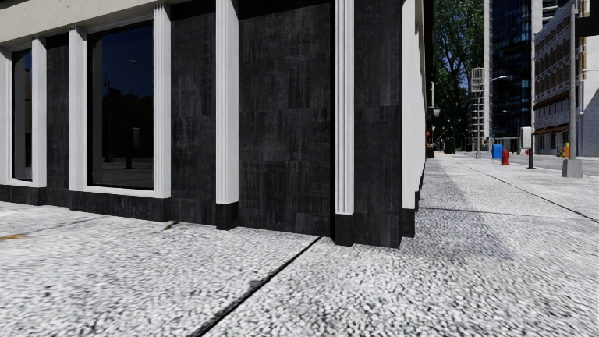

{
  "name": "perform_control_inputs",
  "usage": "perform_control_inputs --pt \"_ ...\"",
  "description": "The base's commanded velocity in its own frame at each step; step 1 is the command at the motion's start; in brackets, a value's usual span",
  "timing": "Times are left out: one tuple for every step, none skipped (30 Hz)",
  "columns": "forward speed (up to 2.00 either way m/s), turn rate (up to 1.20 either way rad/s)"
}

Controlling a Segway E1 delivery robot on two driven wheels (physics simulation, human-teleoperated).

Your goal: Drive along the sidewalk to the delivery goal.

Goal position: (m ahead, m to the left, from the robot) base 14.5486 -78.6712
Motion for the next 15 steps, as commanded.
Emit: perform_control_inputs --pt "0.0 0.0" --pt "0.0 0.0" --pt "0.0 0.0" --pt "0.0 0.0" --pt "0.0 0.0" --pt "0.0 0.0" --pt "0.0 0.0" --pt "0.0 0.0" --pt "0.0 0.0" --pt "0.0 0.0" --pt "0.0 0.0" --pt "0.0 0.0" --pt "0.0 0.0" --pt "0.0 0.0" --pt "0.0 0.0"
